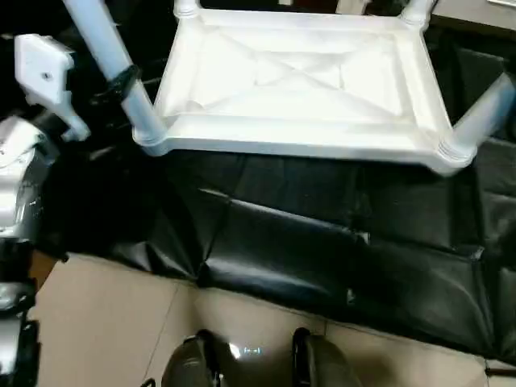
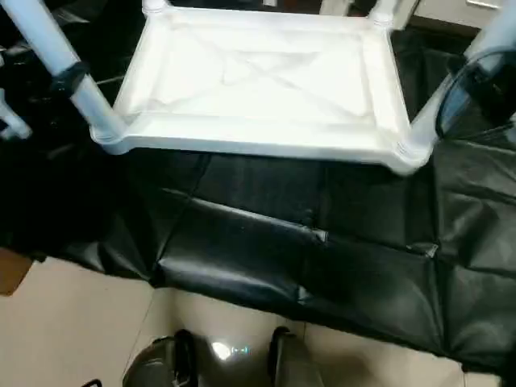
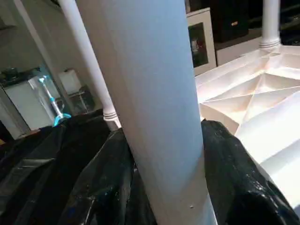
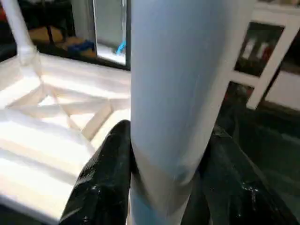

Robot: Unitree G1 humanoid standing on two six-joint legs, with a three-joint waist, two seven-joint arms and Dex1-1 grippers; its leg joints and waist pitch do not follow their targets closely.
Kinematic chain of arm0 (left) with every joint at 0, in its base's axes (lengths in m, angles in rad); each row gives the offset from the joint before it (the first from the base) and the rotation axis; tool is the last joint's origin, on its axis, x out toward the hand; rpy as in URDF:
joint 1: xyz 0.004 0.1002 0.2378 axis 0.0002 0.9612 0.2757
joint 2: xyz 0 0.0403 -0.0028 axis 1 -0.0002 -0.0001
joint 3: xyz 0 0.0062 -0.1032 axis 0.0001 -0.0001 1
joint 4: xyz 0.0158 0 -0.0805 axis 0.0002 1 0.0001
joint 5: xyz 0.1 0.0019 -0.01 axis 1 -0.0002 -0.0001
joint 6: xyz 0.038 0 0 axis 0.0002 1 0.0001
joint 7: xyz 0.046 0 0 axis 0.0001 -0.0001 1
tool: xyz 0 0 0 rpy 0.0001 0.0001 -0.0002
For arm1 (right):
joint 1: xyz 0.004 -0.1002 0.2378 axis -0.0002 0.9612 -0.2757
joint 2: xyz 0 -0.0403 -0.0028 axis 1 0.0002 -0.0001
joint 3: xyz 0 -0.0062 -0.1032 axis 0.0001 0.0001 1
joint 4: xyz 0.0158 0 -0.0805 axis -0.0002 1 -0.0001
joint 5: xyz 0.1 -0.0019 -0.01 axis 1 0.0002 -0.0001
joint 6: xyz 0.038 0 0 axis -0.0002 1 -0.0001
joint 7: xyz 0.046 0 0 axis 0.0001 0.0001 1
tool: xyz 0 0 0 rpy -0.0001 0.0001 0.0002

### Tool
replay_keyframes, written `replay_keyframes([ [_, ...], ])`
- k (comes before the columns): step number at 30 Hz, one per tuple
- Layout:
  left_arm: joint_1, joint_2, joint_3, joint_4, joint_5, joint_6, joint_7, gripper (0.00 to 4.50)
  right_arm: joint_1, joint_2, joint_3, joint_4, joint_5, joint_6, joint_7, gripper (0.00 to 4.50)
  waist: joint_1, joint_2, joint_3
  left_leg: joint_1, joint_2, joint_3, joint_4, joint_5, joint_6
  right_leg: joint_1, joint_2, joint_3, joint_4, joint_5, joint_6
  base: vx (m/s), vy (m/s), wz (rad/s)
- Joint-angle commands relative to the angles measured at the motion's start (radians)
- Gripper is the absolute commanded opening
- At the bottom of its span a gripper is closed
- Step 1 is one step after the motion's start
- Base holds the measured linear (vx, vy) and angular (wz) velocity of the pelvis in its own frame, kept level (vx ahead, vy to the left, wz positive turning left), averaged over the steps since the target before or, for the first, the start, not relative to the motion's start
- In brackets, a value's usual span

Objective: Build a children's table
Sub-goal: Rotate leg to tighten

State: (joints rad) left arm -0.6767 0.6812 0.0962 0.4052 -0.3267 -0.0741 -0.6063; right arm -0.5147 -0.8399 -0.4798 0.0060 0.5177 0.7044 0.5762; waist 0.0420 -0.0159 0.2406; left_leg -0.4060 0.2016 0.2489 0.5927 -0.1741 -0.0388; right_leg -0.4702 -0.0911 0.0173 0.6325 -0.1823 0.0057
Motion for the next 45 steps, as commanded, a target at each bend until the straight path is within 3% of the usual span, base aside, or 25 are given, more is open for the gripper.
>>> replay_keyframes([
  [1,0.034,-0.005,-0.097,0.06,0.158,-0.011,0.001,1.85,0.029,-0.039,-0.067,-0.211,0.098,0.066,0.027,1.62,0.003,-0.026,-0.108,0.032,0.006,-0.018,-0.043,0.05,0.118,0.083,-0.01,0.021,-0.039,0.152,-0.242,0.0,0.0,0.0],
  [4,0.024,-0.016,-0.102,0.076,0.157,-0.024,0.001,1.85,0.091,-0.035,-0.099,-0.26,0.109,0.132,0.022,1.62,0.007,-0.021,-0.117,0.031,0.004,-0.02,-0.042,0.05,0.114,0.085,-0.011,0.017,-0.035,0.177,-0.255,0.0,0.0,0.0],
  [7,0.018,-0.022,-0.101,0.08,0.156,-0.034,0.001,1.85,0.111,-0.027,-0.113,-0.279,0.114,0.154,0.017,1.62,0.005,-0.02,-0.113,0.036,0.008,-0.02,-0.045,-0.015,0.091,0.08,-0.017,0.018,-0.047,0.059,-0.258,0.0,0.0,0.0],
  [8,0.008,-0.03,-0.096,0.086,0.143,-0.033,-0.011,1.85,0.115,-0.025,-0.113,-0.284,0.115,0.152,0.01,1.62,0.007,-0.006,-0.114,0.038,0.009,-0.022,-0.046,-0.019,0.082,0.078,-0.019,0.017,-0.047,0.043,-0.259,0.0,0.0,0.0],
  [9,0.002,-0.035,-0.094,0.084,0.131,-0.025,-0.026,1.85,0.12,-0.025,-0.119,-0.292,0.121,0.155,0.001,1.62,0.006,-0.009,-0.114,0.041,0.008,-0.019,-0.045,-0.018,0.079,0.076,-0.016,0.017,-0.049,0.05,-0.263,0.0,0.0,0.0],
  [10,-0.003,-0.039,-0.092,0.085,0.12,-0.018,-0.04,2.2,0.124,-0.024,-0.124,-0.299,0.126,0.158,-0.007,1.62,0.009,-0.006,-0.117,0.041,0.008,-0.02,-0.044,-0.012,0.078,0.078,-0.016,0.018,-0.046,0.065,-0.266,0.0,0.0,0.0],
  [12,-0.005,-0.045,-0.084,0.07,0.1,-0.005,-0.054,2.55,0.132,-0.027,-0.132,-0.297,0.118,0.146,-0.013,1.62,0.012,-0.007,-0.122,0.037,0.006,-0.02,-0.04,0.025,0.091,0.082,-0.014,0.018,-0.037,0.151,-0.278,0.0,0.0,0.0],
  [16,0.007,-0.051,-0.07,0.018,0.049,0.054,-0.076,2.71,0.122,-0.026,-0.152,-0.235,0.072,0.101,-0.024,1.62,0.016,-0.006,-0.129,0.034,0.004,-0.02,-0.035,0.055,0.114,0.086,-0.013,0.017,-0.03,0.227,-0.292,0.0,0.0,0.0],
  [17,0.007,-0.051,-0.07,0.016,0.048,0.056,-0.077,2.92,0.121,-0.026,-0.153,-0.234,0.071,0.1,-0.024,2.18,0.018,-0.006,-0.129,0.034,0.004,-0.02,-0.034,0.054,0.116,0.086,-0.013,0.017,-0.029,0.227,-0.296,0.0,0.0,0.0],
  [21,0.023,-0.072,-0.058,-0.036,0.008,0.117,-0.067,3.1,0.117,-0.011,-0.169,-0.193,0.048,0.065,-0.051,2.43,0.022,-0.011,-0.13,0.033,0.005,-0.018,-0.033,0.04,0.115,0.086,-0.014,0.016,-0.029,0.2,-0.305,0.0,0.0,0.0],
  [26,0.012,-0.115,-0.02,-0.045,0.012,0.144,0.023,3.64,0.13,0.012,-0.197,-0.194,0.047,0.029,-0.077,2.93,0.028,-0.006,-0.127,0.035,0.009,-0.019,-0.034,-0.01,0.101,0.082,-0.017,0.016,-0.037,0.111,-0.296,0.0,0.0,0.0],
  [31,-0.011,-0.174,0.034,-0.052,-0.045,0.168,0.053,3.72,0.209,0.061,-0.234,-0.253,0.076,-0.034,-0.019,3.07,0.033,0.003,-0.128,0.033,0.008,-0.024,-0.034,-0.038,0.089,0.08,-0.017,0.014,-0.041,0.079,-0.292,0.0,0.0,0.0],
  [34,-0.015,-0.184,0.043,-0.054,-0.061,0.174,0.054,3.72,0.231,0.072,-0.245,-0.264,0.083,-0.052,-0.007,3.07,0.036,-0.002,-0.129,0.029,0.005,-0.027,-0.032,-0.034,0.093,0.084,-0.017,0.014,-0.039,0.091,-0.289,0.0,0.0,0.0],
  [35,-0.023,-0.187,0.042,-0.046,-0.051,0.175,0.063,3.72,0.255,0.111,-0.312,-0.252,0.084,-0.097,-0.031,3.07,0.034,0.003,-0.129,0.029,0.005,-0.027,-0.032,-0.035,0.094,0.082,-0.016,0.014,-0.042,0.088,-0.287,0.0,0.0,0.0],
  [38,-0.046,-0.201,0.055,-0.016,-0.031,0.164,0.094,3.72,0.285,0.165,-0.389,-0.267,0.131,-0.126,-0.033,3.07,0.041,0.013,-0.133,0.031,0.006,-0.029,-0.029,-0.025,0.102,0.08,-0.015,0.011,-0.037,0.116,-0.299,0.0,0.0,0.0],
  [40,-0.059,-0.206,0.064,0.001,-0.027,0.159,0.109,3.72,0.314,0.189,-0.424,-0.292,0.18,-0.122,-0.015,3.07,0.045,0.012,-0.132,0.029,0.005,-0.03,-0.029,-0.034,0.108,0.082,-0.014,0.009,-0.039,0.112,-0.302,0.0,0.0,0.0],
  [41,-0.068,-0.21,0.072,0.012,-0.033,0.159,0.112,3.72,0.344,0.204,-0.444,-0.312,0.222,-0.11,0.009,3.07,0.048,0.019,-0.132,0.029,0.006,-0.032,-0.03,-0.042,0.107,0.08,-0.016,0.009,-0.039,0.098,-0.3,0.0,0.0,0.0],
  [42,-0.069,-0.21,0.073,0.014,-0.034,0.159,0.113,3.72,0.35,0.207,-0.448,-0.315,0.23,-0.107,0.014,3.07,0.047,0.015,-0.13,0.029,0.006,-0.03,-0.031,-0.054,0.109,0.08,-0.015,0.009,-0.044,0.089,-0.299,0.0,0.0,0.0],
  [43,-0.078,-0.214,0.081,0.025,-0.043,0.157,0.111,3.72,0.381,0.219,-0.461,-0.324,0.236,-0.12,0.029,3.07,0.047,0.017,-0.133,0.025,0.005,-0.034,-0.031,-0.054,0.107,0.084,-0.016,0.008,-0.041,0.081,-0.296,0.0,0.0,0.0],
  [45,-0.081,-0.215,0.077,0.026,-0.045,0.156,0.098,3.72,0.386,0.222,-0.464,-0.319,0.232,-0.131,0.029,3.07,0.046,0.02,-0.132,0.027,0.005,-0.035,-0.033,-0.075,0.095,0.08,-0.018,0.006,-0.05,0.023,-0.283,0.0,0.0,0.0],
])
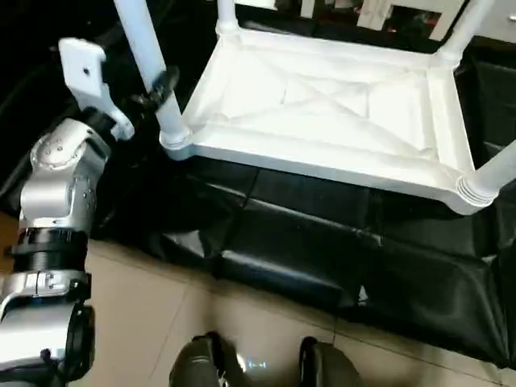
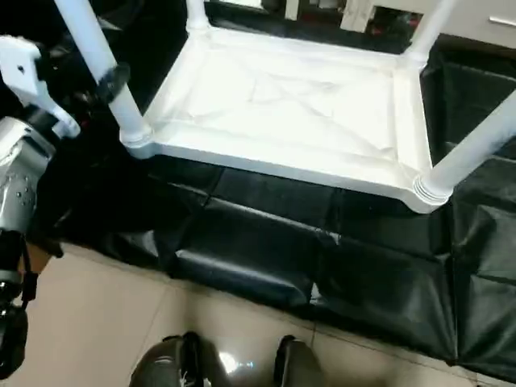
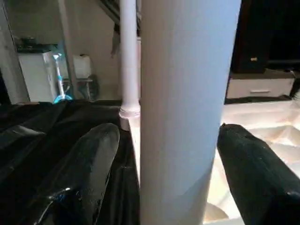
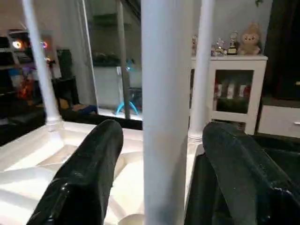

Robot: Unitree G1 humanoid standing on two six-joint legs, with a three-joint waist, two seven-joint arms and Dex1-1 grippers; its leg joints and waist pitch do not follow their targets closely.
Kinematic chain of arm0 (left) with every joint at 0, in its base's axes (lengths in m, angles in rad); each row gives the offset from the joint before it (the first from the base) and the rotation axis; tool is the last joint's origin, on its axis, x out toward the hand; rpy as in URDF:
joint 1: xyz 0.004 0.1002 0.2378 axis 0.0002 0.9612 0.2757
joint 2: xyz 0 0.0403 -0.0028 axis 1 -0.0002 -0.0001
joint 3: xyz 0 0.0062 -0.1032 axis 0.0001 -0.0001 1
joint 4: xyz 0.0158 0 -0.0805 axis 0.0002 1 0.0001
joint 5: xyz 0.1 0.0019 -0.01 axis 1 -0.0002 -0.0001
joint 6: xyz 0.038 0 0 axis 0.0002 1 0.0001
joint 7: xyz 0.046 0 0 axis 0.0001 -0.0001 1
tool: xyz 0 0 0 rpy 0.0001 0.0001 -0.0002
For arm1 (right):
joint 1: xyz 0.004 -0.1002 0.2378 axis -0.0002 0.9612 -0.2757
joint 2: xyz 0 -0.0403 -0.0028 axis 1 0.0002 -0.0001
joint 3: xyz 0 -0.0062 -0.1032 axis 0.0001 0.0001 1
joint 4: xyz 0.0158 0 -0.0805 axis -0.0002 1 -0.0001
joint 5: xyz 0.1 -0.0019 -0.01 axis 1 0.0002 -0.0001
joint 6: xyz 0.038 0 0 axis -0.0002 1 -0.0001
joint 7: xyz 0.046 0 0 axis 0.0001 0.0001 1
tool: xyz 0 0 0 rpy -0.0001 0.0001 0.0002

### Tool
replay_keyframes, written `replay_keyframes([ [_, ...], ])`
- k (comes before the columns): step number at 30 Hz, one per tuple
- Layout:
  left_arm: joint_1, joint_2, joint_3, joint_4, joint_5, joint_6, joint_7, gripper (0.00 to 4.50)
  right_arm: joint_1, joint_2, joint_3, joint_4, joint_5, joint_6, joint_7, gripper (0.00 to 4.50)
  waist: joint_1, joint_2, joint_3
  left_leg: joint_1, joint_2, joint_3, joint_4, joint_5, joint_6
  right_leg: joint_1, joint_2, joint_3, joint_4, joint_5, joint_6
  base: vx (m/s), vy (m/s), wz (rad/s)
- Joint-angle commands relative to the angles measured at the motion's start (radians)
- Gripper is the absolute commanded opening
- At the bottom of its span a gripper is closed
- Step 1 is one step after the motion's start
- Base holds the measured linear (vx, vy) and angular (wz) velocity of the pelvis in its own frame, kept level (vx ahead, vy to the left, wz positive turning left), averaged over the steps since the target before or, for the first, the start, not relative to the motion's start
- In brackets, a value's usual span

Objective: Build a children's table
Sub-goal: Rotate leg to tighten, then flip table

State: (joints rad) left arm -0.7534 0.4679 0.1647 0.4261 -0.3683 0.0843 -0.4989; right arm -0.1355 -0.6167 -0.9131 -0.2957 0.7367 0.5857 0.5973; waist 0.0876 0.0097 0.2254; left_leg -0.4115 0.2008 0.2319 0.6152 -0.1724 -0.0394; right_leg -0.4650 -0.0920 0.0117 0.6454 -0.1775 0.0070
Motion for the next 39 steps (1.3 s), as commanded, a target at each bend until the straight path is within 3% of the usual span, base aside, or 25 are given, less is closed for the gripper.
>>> replay_keyframes([
  [1,-0.004,-0.002,0.008,0.006,-0.003,-0.002,-0.009,3.72,0.007,-0.001,-0.031,-0.018,0.013,-0.013,0.008,3.07,-0.001,-0.006,-0.116,0.032,0.005,-0.019,-0.057,-0.083,0.09,0.074,-0.017,0.011,-0.065,0.0,-0.28,0.0,0.0,0.0],
  [2,-0.004,-0.001,0.001,-0.001,-0.002,0.001,-0.02,3.72,0.018,0.006,-0.044,-0.038,0.094,0.033,0.03,3.07,-0.003,-0.008,-0.114,0.029,0.003,-0.022,-0.059,-0.093,0.081,0.077,-0.019,0.011,-0.069,-0.033,-0.272,0.0,0.0,0.0],
  [3,-0.004,-0.001,0.001,-0.001,-0.002,0.001,-0.02,3.72,0.018,0.006,-0.044,-0.038,0.094,0.033,0.03,3.07,-0.002,-0.006,-0.113,0.031,0.005,-0.022,-0.06,-0.106,0.079,0.075,-0.021,0.013,-0.072,-0.052,-0.268,0.0,0.0,0.0],
  [4,-0.004,-0.004,0.0,-0.006,-0.004,0.006,-0.022,3.72,0.073,0.01,-0.04,-0.097,0.228,0.12,0.091,3.07,-0.006,-0.008,-0.115,0.03,0.004,-0.026,-0.061,-0.111,0.073,0.077,-0.02,0.011,-0.072,-0.073,-0.261,0.0,0.0,0.0],
  [5,-0.005,-0.007,0.0,-0.008,-0.006,0.009,-0.021,3.72,0.106,0.012,-0.026,-0.128,0.268,0.147,0.12,3.07,-0.001,-0.005,-0.111,0.033,0.006,-0.027,-0.062,-0.127,0.08,0.075,-0.022,0.014,-0.077,-0.085,-0.257,0.0,0.0,0.0],
  [8,-0.008,-0.012,0.002,-0.008,-0.002,0.015,-0.011,3.44,0.146,0.019,0.013,-0.17,0.289,0.16,0.137,3.12,-0.002,-0.004,-0.112,0.033,0.008,-0.032,-0.065,-0.133,0.07,0.07,-0.022,0.01,-0.08,-0.109,-0.246,0.0,0.0,0.0],
  [9,-0.01,-0.016,0.004,-0.004,0.007,0.015,0.004,3.44,0.16,0.039,0.056,-0.203,0.288,0.149,0.121,3.12,-0.003,-0.003,-0.11,0.033,0.007,-0.032,-0.066,-0.137,0.065,0.069,-0.022,0.009,-0.081,-0.12,-0.243,0.0,0.0,0.0],
  [10,-0.012,-0.022,0.009,-0.001,0.008,0.018,0.015,3.37,0.165,0.066,0.105,-0.233,0.273,0.131,0.098,3.12,-0.005,-0.007,-0.112,0.036,0.009,-0.032,-0.068,-0.151,0.054,0.067,-0.024,0.009,-0.084,-0.153,-0.235,0.0,0.0,0.0],
  [11,-0.014,-0.026,0.013,0.002,0.008,0.02,0.022,3.24,0.168,0.084,0.135,-0.252,0.265,0.121,0.082,3.12,-0.007,-0.002,-0.111,0.038,0.01,-0.034,-0.071,-0.16,0.042,0.064,-0.026,0.007,-0.087,-0.189,-0.222,0.0,0.0,0.0],
  [14,-0.02,-0.037,0.022,0.002,0.014,0.036,0.063,3.02,0.13,0.149,0.265,-0.269,0.142,0.072,-0.005,3.12,-0.012,-0.013,-0.12,0.038,0.007,-0.033,-0.07,-0.125,0.024,0.065,-0.022,0.009,-0.083,-0.158,-0.208,0.0,0.0,0.0],
  [16,-0.025,-0.045,0.027,0.0,0.017,0.047,0.088,2.94,0.089,0.19,0.359,-0.244,0.042,0.049,-0.087,3.12,-0.015,-0.006,-0.123,0.035,0.005,-0.035,-0.071,-0.102,0.013,0.063,-0.022,0.007,-0.079,-0.147,-0.201,0.0,0.0,0.0],
  [17,-0.025,-0.048,0.028,-0.001,0.013,0.051,0.088,2.88,0.08,0.199,0.379,-0.233,0.017,0.046,-0.107,3.12,-0.018,-0.01,-0.126,0.036,0.003,-0.034,-0.07,-0.089,0.007,0.064,-0.021,0.007,-0.077,-0.134,-0.199,0.0,0.0,0.0],
  [18,-0.024,-0.05,0.028,-0.007,0.015,0.057,0.095,2.78,0.071,0.206,0.408,-0.219,-0.034,0.018,-0.127,3.12,-0.02,-0.013,-0.129,0.035,0.002,-0.032,-0.07,-0.077,0.01,0.067,-0.02,0.009,-0.076,-0.108,-0.202,0.0,0.0,0.0],
  [19,-0.024,-0.05,0.028,-0.007,0.015,0.057,0.095,2.67,0.071,0.206,0.408,-0.219,-0.034,0.018,-0.127,3.12,-0.018,-0.009,-0.13,0.036,0.003,-0.033,-0.069,-0.069,0.009,0.065,-0.021,0.009,-0.073,-0.093,-0.204,0.0,0.0,0.0],
  [20,-0.018,-0.056,0.026,-0.02,0.016,0.067,0.108,2.53,0.056,0.224,0.465,-0.198,-0.107,-0.026,-0.164,3.12,-0.018,-0.01,-0.134,0.037,0.003,-0.031,-0.067,-0.057,0.015,0.066,-0.02,0.01,-0.071,-0.057,-0.209,0.0,0.0,0.0],
  [22,-0.013,-0.061,0.023,-0.029,0.016,0.074,0.114,2.45,0.048,0.235,0.501,-0.188,-0.143,-0.043,-0.188,3.12,-0.021,-0.009,-0.136,0.031,0.0,-0.031,-0.065,-0.026,0.027,0.07,-0.019,0.008,-0.064,0.001,-0.22,0.0,0.0,0.0],
  [23,-0.008,-0.069,0.025,-0.038,0.01,0.081,0.12,2.36,0.042,0.249,0.548,-0.181,-0.193,-0.074,-0.208,3.12,-0.022,-0.017,-0.139,0.031,0.001,-0.031,-0.063,-0.023,0.034,0.074,-0.019,0.009,-0.062,0.014,-0.222,0.0,0.0,0.0],
  [25,-0.004,-0.074,0.026,-0.044,0.012,0.086,0.129,2.19,0.039,0.26,0.583,-0.177,-0.22,-0.089,-0.215,3.12,-0.025,-0.015,-0.14,0.029,0.0,-0.031,-0.064,-0.032,0.042,0.076,-0.021,0.01,-0.063,0.015,-0.226,0.0,0.0,0.0],
  [26,0.0,-0.087,0.028,-0.052,0.012,0.094,0.143,2.14,0.042,0.288,0.653,-0.179,-0.263,-0.113,-0.224,3.12,-0.026,-0.02,-0.141,0.028,0.001,-0.031,-0.063,-0.033,0.046,0.078,-0.021,0.01,-0.062,0.013,-0.223,0.0,0.0,0.0],
  [27,0.0,-0.087,0.028,-0.052,0.012,0.094,0.143,2.08,0.042,0.288,0.653,-0.179,-0.263,-0.113,-0.224,3.12,-0.028,-0.02,-0.139,0.027,0.001,-0.031,-0.064,-0.036,0.05,0.078,-0.022,0.011,-0.063,0.004,-0.221,0.0,0.0,0.0],
  [28,0.001,-0.107,0.041,-0.064,-0.009,0.109,0.157,2.01,0.065,0.307,0.712,-0.187,-0.287,-0.131,-0.217,3.12,-0.028,-0.025,-0.142,0.028,0.002,-0.03,-0.063,-0.038,0.053,0.079,-0.022,0.011,-0.063,-0.001,-0.221,0.0,0.0,0.0],
  [30,0.001,-0.118,0.05,-0.071,-0.024,0.119,0.166,1.95,0.079,0.312,0.738,-0.189,-0.302,-0.146,-0.213,3.12,-0.026,-0.018,-0.142,0.032,0.005,-0.03,-0.063,-0.044,0.055,0.074,-0.022,0.011,-0.064,-0.004,-0.224,0.0,0.0,0.0],
  [32,0.004,-0.156,0.088,-0.099,-0.081,0.156,0.209,1.95,0.121,0.309,0.794,-0.201,-0.339,-0.183,-0.192,3.12,-0.024,-0.019,-0.145,0.032,0.005,-0.03,-0.062,-0.036,0.06,0.074,-0.019,0.011,-0.061,0.022,-0.232,0.0,0.0,0.0],
  [35,0.006,-0.192,0.124,-0.12,-0.135,0.189,0.247,1.95,0.137,0.323,0.804,-0.21,-0.334,-0.194,-0.191,3.12,-0.025,-0.019,-0.146,0.025,0.004,-0.032,-0.058,-0.024,0.074,0.077,-0.021,0.011,-0.056,0.061,-0.249,0.0,0.0,0.0],
  [39,-0.017,-0.274,0.231,-0.122,-0.251,0.236,0.353,1.95,0.155,0.358,0.804,-0.226,-0.32,-0.217,-0.208,3.12,-0.027,-0.018,-0.143,0.021,0.002,-0.033,-0.057,-0.044,0.089,0.079,-0.022,0.011,-0.06,0.036,-0.25,0.0,0.0,0.0],
])
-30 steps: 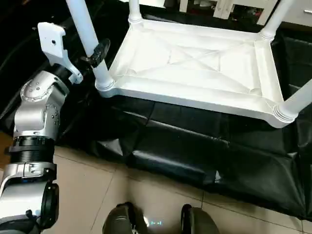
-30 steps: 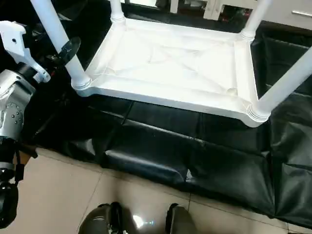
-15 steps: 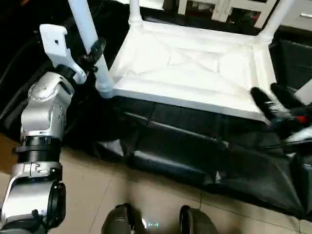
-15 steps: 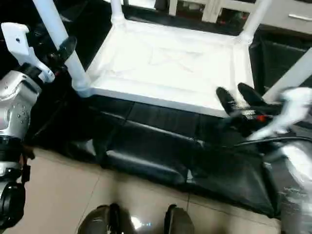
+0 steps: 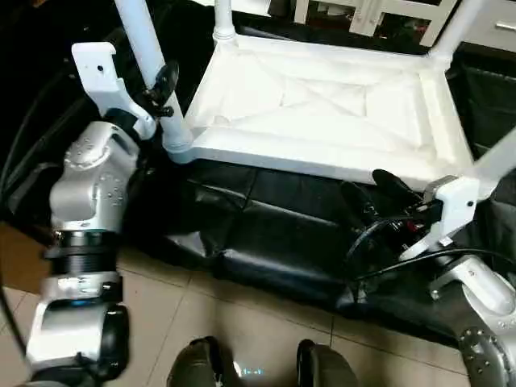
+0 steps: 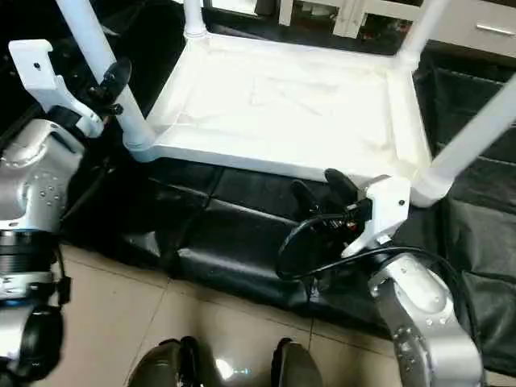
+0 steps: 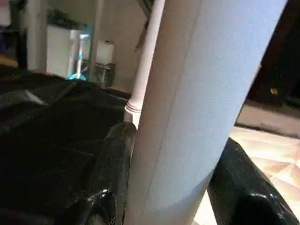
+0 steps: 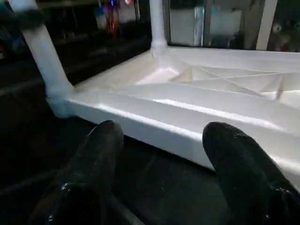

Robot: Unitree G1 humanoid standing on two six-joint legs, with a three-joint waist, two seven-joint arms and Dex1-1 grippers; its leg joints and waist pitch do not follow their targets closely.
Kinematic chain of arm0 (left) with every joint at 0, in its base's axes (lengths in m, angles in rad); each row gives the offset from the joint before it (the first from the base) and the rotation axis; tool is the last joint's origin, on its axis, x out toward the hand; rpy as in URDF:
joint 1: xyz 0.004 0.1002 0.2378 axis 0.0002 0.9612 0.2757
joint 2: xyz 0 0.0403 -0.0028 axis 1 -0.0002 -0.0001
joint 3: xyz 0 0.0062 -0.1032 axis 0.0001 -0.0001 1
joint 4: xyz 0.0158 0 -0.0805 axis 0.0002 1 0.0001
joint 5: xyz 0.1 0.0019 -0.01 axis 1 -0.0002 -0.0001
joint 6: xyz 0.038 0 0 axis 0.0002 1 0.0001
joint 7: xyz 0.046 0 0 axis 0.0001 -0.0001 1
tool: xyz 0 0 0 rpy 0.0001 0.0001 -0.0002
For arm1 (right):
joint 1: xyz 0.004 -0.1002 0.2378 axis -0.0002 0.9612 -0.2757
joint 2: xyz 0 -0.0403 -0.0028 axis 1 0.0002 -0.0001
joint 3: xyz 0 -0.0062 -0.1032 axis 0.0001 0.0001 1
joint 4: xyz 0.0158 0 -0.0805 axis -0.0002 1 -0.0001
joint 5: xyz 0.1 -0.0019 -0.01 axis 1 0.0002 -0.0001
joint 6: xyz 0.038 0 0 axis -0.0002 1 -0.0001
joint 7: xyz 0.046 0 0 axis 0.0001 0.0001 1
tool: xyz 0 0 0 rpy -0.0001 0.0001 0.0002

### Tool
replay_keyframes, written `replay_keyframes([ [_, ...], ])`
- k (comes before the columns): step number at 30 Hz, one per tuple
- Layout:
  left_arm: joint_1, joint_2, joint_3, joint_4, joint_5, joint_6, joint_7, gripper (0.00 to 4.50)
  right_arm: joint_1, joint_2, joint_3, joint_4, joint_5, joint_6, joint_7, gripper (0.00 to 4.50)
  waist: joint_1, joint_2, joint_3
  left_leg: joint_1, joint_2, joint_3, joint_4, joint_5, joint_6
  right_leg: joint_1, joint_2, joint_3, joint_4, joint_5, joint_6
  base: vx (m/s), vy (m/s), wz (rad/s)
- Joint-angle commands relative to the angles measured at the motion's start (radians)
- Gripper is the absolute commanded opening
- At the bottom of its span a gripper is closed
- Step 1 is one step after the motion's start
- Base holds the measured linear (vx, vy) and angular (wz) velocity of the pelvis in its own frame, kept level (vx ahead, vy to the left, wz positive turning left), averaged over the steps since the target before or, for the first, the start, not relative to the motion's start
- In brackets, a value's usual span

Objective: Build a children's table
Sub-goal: Flip table

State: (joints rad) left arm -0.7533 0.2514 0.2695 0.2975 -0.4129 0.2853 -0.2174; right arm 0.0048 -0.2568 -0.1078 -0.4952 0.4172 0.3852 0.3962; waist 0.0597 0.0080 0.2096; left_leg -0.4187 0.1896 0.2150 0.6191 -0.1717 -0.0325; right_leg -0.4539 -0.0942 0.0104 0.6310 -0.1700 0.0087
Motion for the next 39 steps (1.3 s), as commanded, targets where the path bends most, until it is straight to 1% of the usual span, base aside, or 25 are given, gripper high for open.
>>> replay_keyframes([
  [1,-0.022,-0.071,0.146,0.01,-0.226,0.041,0.089,1.95,0.017,0.0,-0.001,-0.027,-0.001,-0.022,-0.01,3.12,0.001,-0.019,-0.127,0.027,0.012,-0.015,-0.06,-0.051,0.083,0.068,-0.019,0.012,-0.048,0.018,-0.249,0.0,0.0,0.0],
  [2,-0.027,-0.085,0.169,0.016,-0.254,0.053,0.106,1.95,0.021,0.002,-0.001,-0.028,-0.002,-0.027,-0.013,3.12,0.0,-0.021,-0.126,0.024,0.009,-0.016,-0.062,-0.064,0.081,0.07,-0.019,0.012,-0.053,-0.022,-0.238,0.0,0.0,0.0],
  [4,-0.028,-0.098,0.188,0.021,-0.282,0.068,0.119,1.95,0.024,0.003,0.0,-0.029,-0.006,-0.033,-0.016,3.12,-0.002,-0.014,-0.126,0.024,0.007,-0.017,-0.061,-0.088,0.071,0.067,-0.02,0.011,-0.059,-0.084,-0.231,0.0,0.0,0.0],
  [5,-0.021,-0.113,0.204,0.021,-0.307,0.098,0.121,1.95,0.026,0.004,-0.003,-0.029,-0.011,-0.041,-0.023,3.12,-0.004,-0.013,-0.124,0.025,0.007,-0.017,-0.062,-0.11,0.065,0.064,-0.019,0.011,-0.065,-0.124,-0.222,0.0,0.0,0.0],
  [8,-0.004,-0.128,0.211,0.014,-0.334,0.132,0.11,1.95,0.019,0.011,-0.012,-0.025,-0.011,-0.047,-0.037,3.12,-0.006,-0.011,-0.125,0.03,0.008,-0.018,-0.064,-0.125,0.06,0.057,-0.015,0.011,-0.071,-0.161,-0.205,0.0,0.0,0.0],
  [10,0.021,-0.141,0.198,-0.002,-0.329,0.155,0.094,1.95,-0.007,0.021,-0.026,-0.021,-0.009,-0.045,-0.056,3.12,-0.006,-0.009,-0.125,0.03,0.009,-0.019,-0.065,-0.122,0.061,0.054,-0.014,0.01,-0.07,-0.153,-0.202,0.0,0.0,0.0],
  [11,0.029,-0.144,0.191,-0.01,-0.315,0.159,0.091,1.95,-0.018,0.025,-0.032,-0.02,-0.009,-0.042,-0.063,3.12,-0.008,-0.01,-0.125,0.026,0.009,-0.021,-0.066,-0.113,0.064,0.057,-0.013,0.008,-0.069,-0.142,-0.197,0.0,0.0,0.0],
  [13,0.038,-0.164,0.194,-0.026,-0.328,0.18,0.102,1.95,-0.051,0.032,-0.043,-0.019,-0.002,-0.035,-0.083,3.12,-0.007,-0.009,-0.126,0.029,0.01,-0.021,-0.065,-0.104,0.067,0.054,-0.013,0.009,-0.067,-0.121,-0.194,0.0,0.0,0.0],
  [17,0.056,-0.187,0.188,-0.045,-0.35,0.202,0.114,1.92,-0.11,0.039,-0.054,-0.012,0.003,-0.029,-0.119,3.12,-0.007,-0.012,-0.129,0.028,0.008,-0.021,-0.064,-0.086,0.072,0.058,-0.011,0.009,-0.063,-0.073,-0.188,0.0,0.0,0.0],
  [18,0.066,-0.194,0.183,-0.053,-0.357,0.211,0.11,1.92,-0.136,0.043,-0.058,-0.006,-0.003,-0.031,-0.139,3.12,-0.007,-0.012,-0.13,0.028,0.008,-0.021,-0.064,-0.081,0.071,0.059,-0.012,0.008,-0.061,-0.064,-0.189,0.0,0.0,0.0],
  [19,0.089,-0.21,0.174,-0.07,-0.371,0.234,0.109,1.91,-0.211,0.056,-0.07,0.024,-0.014,-0.03,-0.194,3.12,-0.008,-0.014,-0.128,0.027,0.007,-0.021,-0.065,-0.078,0.07,0.058,-0.011,0.008,-0.062,-0.062,-0.187,0.0,0.0,0.0],
  [20,0.098,-0.22,0.174,-0.075,-0.375,0.238,0.116,1.91,-0.255,0.064,-0.081,0.05,-0.027,-0.02,-0.234,3.12,-0.012,-0.011,-0.129,0.027,0.006,-0.021,-0.065,-0.078,0.066,0.058,-0.01,0.007,-0.061,-0.064,-0.191,0.0,0.0,0.0],
  [21,0.107,-0.226,0.171,-0.082,-0.371,0.244,0.117,1.91,-0.297,0.078,-0.097,0.077,-0.029,-0.012,-0.272,3.12,-0.015,-0.014,-0.126,0.029,0.004,-0.019,-0.066,-0.087,0.057,0.055,-0.008,0.007,-0.064,-0.089,-0.186,0.0,0.0,0.0],
  [22,0.112,-0.233,0.171,-0.087,-0.369,0.244,0.118,1.91,-0.342,0.095,-0.116,0.108,-0.024,-0.014,-0.308,3.12,-0.018,-0.012,-0.125,0.029,0.003,-0.019,-0.066,-0.097,0.055,0.055,-0.008,0.008,-0.065,-0.106,-0.182,0.0,0.0,0.0],
  [23,0.116,-0.243,0.174,-0.094,-0.373,0.246,0.121,1.91,-0.382,0.106,-0.136,0.139,-0.024,-0.012,-0.345,3.12,-0.018,-0.008,-0.125,0.036,0.003,-0.016,-0.066,-0.116,0.047,0.049,-0.008,0.01,-0.07,-0.142,-0.171,0.0,0.0,0.0],
  [24,0.121,-0.25,0.172,-0.101,-0.374,0.25,0.124,1.91,-0.425,0.12,-0.165,0.177,0.002,-0.003,-0.38,3.12,-0.016,-0.012,-0.126,0.038,0.004,-0.014,-0.066,-0.125,0.043,0.048,-0.006,0.011,-0.073,-0.153,-0.161,0.0,0.0,0.0],
  [25,0.122,-0.254,0.171,-0.104,-0.374,0.251,0.127,1.91,-0.448,0.126,-0.181,0.198,0.017,0.004,-0.397,3.38,-0.016,-0.012,-0.129,0.037,0.003,-0.015,-0.066,-0.119,0.043,0.049,-0.005,0.011,-0.07,-0.144,-0.159,0.0,0.0,0.0],
  [27,0.127,-0.261,0.173,-0.113,-0.377,0.252,0.134,1.91,-0.497,0.148,-0.218,0.245,0.075,-0.016,-0.418,3.44,-0.011,-0.004,-0.133,0.035,0.003,-0.016,-0.066,-0.1,0.045,0.05,-0.003,0.009,-0.065,-0.096,-0.152,0.0,0.0,0.0],
  [28,0.133,-0.264,0.171,-0.124,-0.378,0.255,0.135,1.91,-0.536,0.162,-0.243,0.283,0.127,-0.02,-0.429,3.44,-0.013,-0.011,-0.135,0.032,0.003,-0.016,-0.066,-0.096,0.048,0.053,-0.002,0.008,-0.064,-0.082,-0.153,0.0,0.0,0.0],
  [29,0.141,-0.268,0.171,-0.138,-0.383,0.259,0.137,1.91,-0.585,0.171,-0.267,0.337,0.184,-0.025,-0.427,3.6,-0.014,-0.011,-0.135,0.031,0.002,-0.018,-0.067,-0.096,0.054,0.053,-0.004,0.007,-0.062,-0.075,-0.155,0.0,0.0,0.0],
  [30,0.141,-0.268,0.171,-0.138,-0.383,0.259,0.137,1.91,-0.585,0.171,-0.267,0.337,0.184,-0.025,-0.427,3.73,-0.017,-0.011,-0.134,0.03,0.002,-0.018,-0.066,-0.104,0.058,0.055,-0.006,0.007,-0.063,-0.083,-0.158,0.0,0.0,0.0],
  [31,0.144,-0.268,0.171,-0.143,-0.384,0.262,0.136,1.91,-0.611,0.174,-0.273,0.368,0.217,-0.018,-0.407,3.82,-0.014,-0.009,-0.135,0.033,0.002,-0.016,-0.066,-0.109,0.059,0.054,-0.005,0.008,-0.065,-0.088,-0.156,0.0,0.0,0.0],
  [33,0.15,-0.269,0.169,-0.157,-0.379,0.271,0.135,1.91,-0.693,0.19,-0.307,0.467,0.257,0.002,-0.383,3.92,-0.019,-0.009,-0.135,0.028,0.001,-0.018,-0.066,-0.095,0.061,0.055,-0.005,0.006,-0.063,-0.082,-0.155,0.0,0.0,0.0],
  [35,0.153,-0.27,0.167,-0.165,-0.378,0.274,0.135,1.91,-0.731,0.192,-0.317,0.515,0.292,0.026,-0.346,4.25,-0.019,-0.009,-0.134,0.03,0.001,-0.016,-0.066,-0.099,0.062,0.055,-0.005,0.007,-0.065,-0.089,-0.159,0.0,0.0,0.0],
  [39,0.161,-0.273,0.158,-0.183,-0.382,0.287,0.135,1.91,-0.787,0.185,-0.33,0.586,0.328,0.029,-0.31,4.45,-0.017,-0.011,-0.138,0.026,0.003,-0.017,-0.065,-0.058,0.074,0.06,-0.007,0.006,-0.058,-0.034,-0.176,0.0,0.0,0.0],
])
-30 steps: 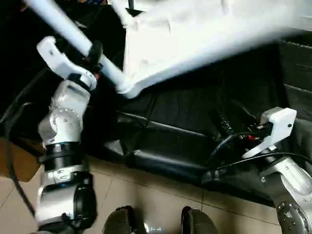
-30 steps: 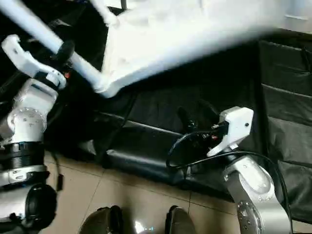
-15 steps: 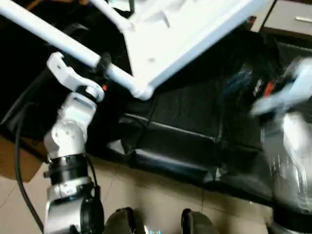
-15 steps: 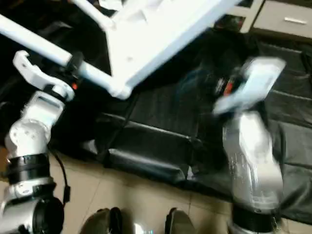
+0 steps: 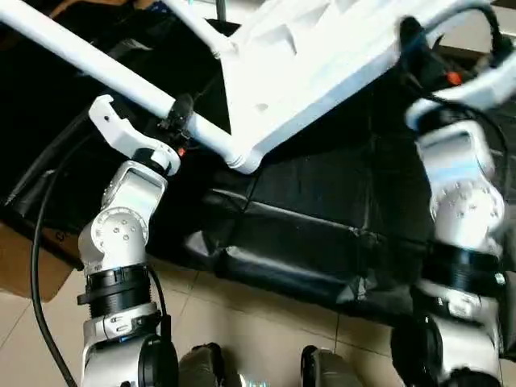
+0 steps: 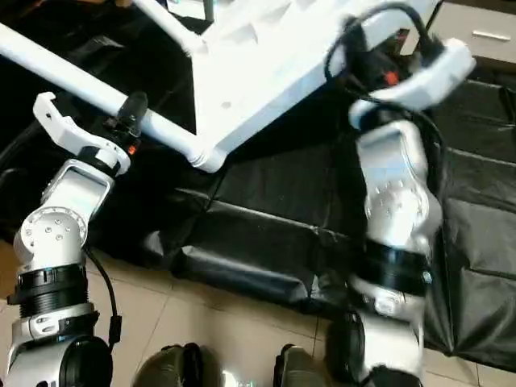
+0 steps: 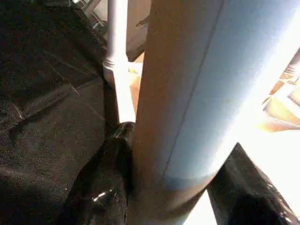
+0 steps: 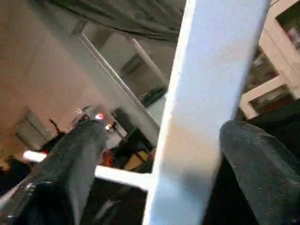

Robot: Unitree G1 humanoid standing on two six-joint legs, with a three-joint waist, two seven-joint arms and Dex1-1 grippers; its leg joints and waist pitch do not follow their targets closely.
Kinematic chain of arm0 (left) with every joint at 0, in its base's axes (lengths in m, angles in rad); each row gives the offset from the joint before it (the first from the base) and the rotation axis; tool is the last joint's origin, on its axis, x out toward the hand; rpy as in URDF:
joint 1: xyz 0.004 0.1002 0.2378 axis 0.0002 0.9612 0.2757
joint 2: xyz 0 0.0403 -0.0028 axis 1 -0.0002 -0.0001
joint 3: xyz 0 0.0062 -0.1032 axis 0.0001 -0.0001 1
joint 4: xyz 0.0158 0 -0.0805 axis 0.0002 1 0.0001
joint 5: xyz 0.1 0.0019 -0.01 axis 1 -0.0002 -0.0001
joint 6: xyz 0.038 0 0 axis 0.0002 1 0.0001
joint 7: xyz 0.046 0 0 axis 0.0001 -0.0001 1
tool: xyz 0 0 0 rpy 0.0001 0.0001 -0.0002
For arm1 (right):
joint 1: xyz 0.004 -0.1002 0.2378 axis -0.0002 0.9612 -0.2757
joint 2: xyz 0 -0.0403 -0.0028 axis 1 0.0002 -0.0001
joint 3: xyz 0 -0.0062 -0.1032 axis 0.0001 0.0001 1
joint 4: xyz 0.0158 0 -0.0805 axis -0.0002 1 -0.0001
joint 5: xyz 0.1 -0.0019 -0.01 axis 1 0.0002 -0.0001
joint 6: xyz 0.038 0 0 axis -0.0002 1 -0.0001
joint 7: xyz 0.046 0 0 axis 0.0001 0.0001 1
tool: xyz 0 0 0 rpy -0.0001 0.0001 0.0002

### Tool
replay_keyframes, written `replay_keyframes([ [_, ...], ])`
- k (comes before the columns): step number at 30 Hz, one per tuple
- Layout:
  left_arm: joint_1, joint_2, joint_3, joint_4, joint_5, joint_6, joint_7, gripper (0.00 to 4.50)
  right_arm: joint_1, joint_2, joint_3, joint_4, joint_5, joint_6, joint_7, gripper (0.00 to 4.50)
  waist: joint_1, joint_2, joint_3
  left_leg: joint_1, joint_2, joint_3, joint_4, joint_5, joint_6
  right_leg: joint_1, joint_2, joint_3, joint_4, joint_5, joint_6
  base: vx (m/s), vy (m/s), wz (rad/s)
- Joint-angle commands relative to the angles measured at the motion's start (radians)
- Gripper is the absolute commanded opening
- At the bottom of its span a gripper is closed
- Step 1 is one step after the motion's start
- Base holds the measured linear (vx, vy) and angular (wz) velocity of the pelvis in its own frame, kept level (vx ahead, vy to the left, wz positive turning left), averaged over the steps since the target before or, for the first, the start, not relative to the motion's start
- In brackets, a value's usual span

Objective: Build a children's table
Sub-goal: Flip table

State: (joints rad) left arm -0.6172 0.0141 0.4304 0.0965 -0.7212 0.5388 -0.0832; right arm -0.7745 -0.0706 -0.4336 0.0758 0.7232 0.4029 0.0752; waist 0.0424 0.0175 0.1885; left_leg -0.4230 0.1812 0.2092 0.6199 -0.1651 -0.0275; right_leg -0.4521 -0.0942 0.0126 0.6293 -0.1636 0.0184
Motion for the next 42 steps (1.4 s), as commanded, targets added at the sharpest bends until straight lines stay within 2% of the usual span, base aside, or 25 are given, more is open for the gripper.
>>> replay_keyframes([
  [1,0.027,-0.036,-0.005,0.015,-0.073,0.035,0.001,1.91,-0.018,-0.005,-0.005,0.031,0.023,0.009,0.012,4.45,0.0,-0.021,-0.117,0.031,0.01,-0.011,-0.065,-0.064,0.069,0.059,-0.006,0.004,-0.056,-0.039,-0.187,0.0,0.0,0.0],
  [2,0.03,-0.038,-0.007,0.008,-0.073,0.037,0.001,1.91,-0.036,-0.015,-0.008,0.063,0.031,0.009,0.014,4.45,-0.002,-0.024,-0.116,0.029,0.01,-0.01,-0.066,-0.066,0.069,0.059,-0.007,0.004,-0.058,-0.044,-0.188,0.0,0.0,0.0],
  [4,0.033,-0.041,-0.007,0.0,-0.076,0.043,0.002,1.91,-0.058,-0.024,-0.018,0.104,0.034,0.006,0.008,4.45,-0.003,-0.023,-0.116,0.031,0.011,-0.01,-0.066,-0.074,0.068,0.059,-0.008,0.004,-0.059,-0.06,-0.192,0.0,0.0,0.0],
  [6,0.037,-0.041,-0.007,-0.008,-0.074,0.045,0.005,1.91,-0.08,-0.033,-0.039,0.147,0.04,0.018,-0.008,4.49,-0.007,-0.029,-0.114,0.029,0.01,-0.008,-0.066,-0.09,0.063,0.059,-0.009,0.005,-0.064,-0.099,-0.187,0.0,0.0,0.0],
  [8,0.038,-0.042,-0.007,-0.011,-0.073,0.046,0.007,1.91,-0.084,-0.035,-0.046,0.156,0.047,0.027,-0.012,4.5,-0.005,-0.027,-0.115,0.03,0.01,-0.009,-0.066,-0.081,0.065,0.058,-0.008,0.005,-0.062,-0.095,-0.185,0.0,0.0,0.0],
  [11,0.042,-0.046,-0.005,-0.02,-0.079,0.053,0.005,1.91,-0.074,-0.072,-0.021,0.201,0.056,0.142,0.016,4.5,-0.003,-0.024,-0.118,0.033,0.01,-0.008,-0.063,-0.051,0.071,0.059,-0.004,0.004,-0.058,-0.041,-0.198,0.0,0.0,0.0],
  [14,0.042,-0.048,-0.006,-0.023,-0.081,0.056,0.004,1.91,-0.077,-0.09,-0.021,0.232,0.081,0.198,0.021,4.5,0.0,-0.025,-0.118,0.03,0.01,-0.008,-0.063,-0.044,0.084,0.06,-0.005,0.004,-0.056,-0.018,-0.211,0.0,0.0,0.0],
  [18,0.041,-0.05,-0.005,-0.026,-0.083,0.063,0.002,1.91,-0.091,-0.13,0.0,0.293,0.047,0.22,0.046,4.5,0.004,-0.028,-0.118,0.029,0.012,-0.008,-0.063,-0.051,0.079,0.061,-0.009,0.004,-0.058,-0.042,-0.212,0.0,0.0,0.0],
  [20,0.041,-0.052,-0.003,-0.029,-0.083,0.064,0.005,1.91,-0.101,-0.136,-0.012,0.31,0.054,0.223,0.049,4.5,0.005,-0.029,-0.118,0.029,0.012,-0.008,-0.063,-0.054,0.076,0.061,-0.01,0.004,-0.058,-0.054,-0.211,0.0,0.0,0.0],
  [21,0.041,-0.054,-0.001,-0.032,-0.083,0.064,0.007,1.91,-0.105,-0.136,-0.021,0.314,0.056,0.225,0.045,4.2,0.005,-0.03,-0.117,0.03,0.012,-0.008,-0.063,-0.055,0.077,0.06,-0.01,0.004,-0.059,-0.058,-0.209,0.0,0.0,0.0],
  [25,0.042,-0.054,0.003,-0.034,-0.083,0.063,0.01,1.91,-0.108,-0.124,-0.04,0.308,0.076,0.216,0.045,4.07,0.005,-0.03,-0.119,0.03,0.013,-0.007,-0.061,-0.041,0.084,0.06,-0.009,0.004,-0.056,-0.042,-0.212,0.0,0.0,0.0],
  [27,0.042,-0.052,0.004,-0.033,-0.082,0.064,0.008,1.91,-0.109,-0.118,-0.046,0.303,0.085,0.198,0.049,3.78,0.007,-0.029,-0.12,0.03,0.013,-0.007,-0.061,-0.042,0.09,0.06,-0.01,0.004,-0.056,-0.041,-0.215,0.0,0.0,0.0],
  [30,0.04,-0.048,0.008,-0.028,-0.081,0.063,0.006,1.91,-0.118,-0.112,-0.062,0.311,0.105,0.176,0.052,3.69,0.008,-0.029,-0.12,0.03,0.013,-0.007,-0.06,-0.038,0.093,0.06,-0.01,0.004,-0.056,-0.037,-0.219,0.0,0.0,0.0],
  [33,0.039,-0.047,0.009,-0.027,-0.081,0.064,0.005,1.91,-0.121,-0.107,-0.068,0.307,0.112,0.162,0.067,3.33,0.009,-0.028,-0.12,0.03,0.014,-0.007,-0.061,-0.04,0.093,0.059,-0.01,0.003,-0.056,-0.044,-0.219,0.0,0.0,0.0],
  [38,0.043,-0.044,0.005,-0.029,-0.077,0.068,-0.001,1.91,-0.122,-0.105,-0.074,0.305,0.121,0.169,0.091,2.92,0.01,-0.028,-0.121,0.03,0.014,-0.007,-0.061,-0.037,0.094,0.06,-0.009,0.003,-0.055,-0.037,-0.222,0.0,0.0,0.0],
  [39,0.044,-0.044,0.005,-0.029,-0.077,0.068,-0.002,1.91,-0.123,-0.105,-0.076,0.307,0.125,0.17,0.092,2.86,0.01,-0.036,-0.125,0.03,0.014,-0.007,-0.06,-0.033,0.095,0.063,-0.011,0.003,-0.053,-0.038,-0.223,0.0,0.0,0.0],
  [41,0.049,-0.043,0.003,-0.032,-0.074,0.068,-0.005,1.91,-0.129,-0.106,-0.081,0.318,0.137,0.174,0.095,2.8,0.007,-0.047,-0.125,0.028,0.015,-0.005,-0.06,-0.028,0.1,0.062,-0.01,0.003,-0.055,-0.046,-0.218,0.0,0.0,0.0],
  [42,0.054,-0.044,0.001,-0.035,-0.072,0.069,-0.007,1.91,-0.133,-0.112,-0.077,0.327,0.135,0.175,0.1,2.58,0.007,-0.05,-0.125,0.029,0.015,-0.004,-0.059,-0.028,0.101,0.062,-0.011,0.004,-0.054,-0.054,-0.215,0.0,0.0,0.0],
])
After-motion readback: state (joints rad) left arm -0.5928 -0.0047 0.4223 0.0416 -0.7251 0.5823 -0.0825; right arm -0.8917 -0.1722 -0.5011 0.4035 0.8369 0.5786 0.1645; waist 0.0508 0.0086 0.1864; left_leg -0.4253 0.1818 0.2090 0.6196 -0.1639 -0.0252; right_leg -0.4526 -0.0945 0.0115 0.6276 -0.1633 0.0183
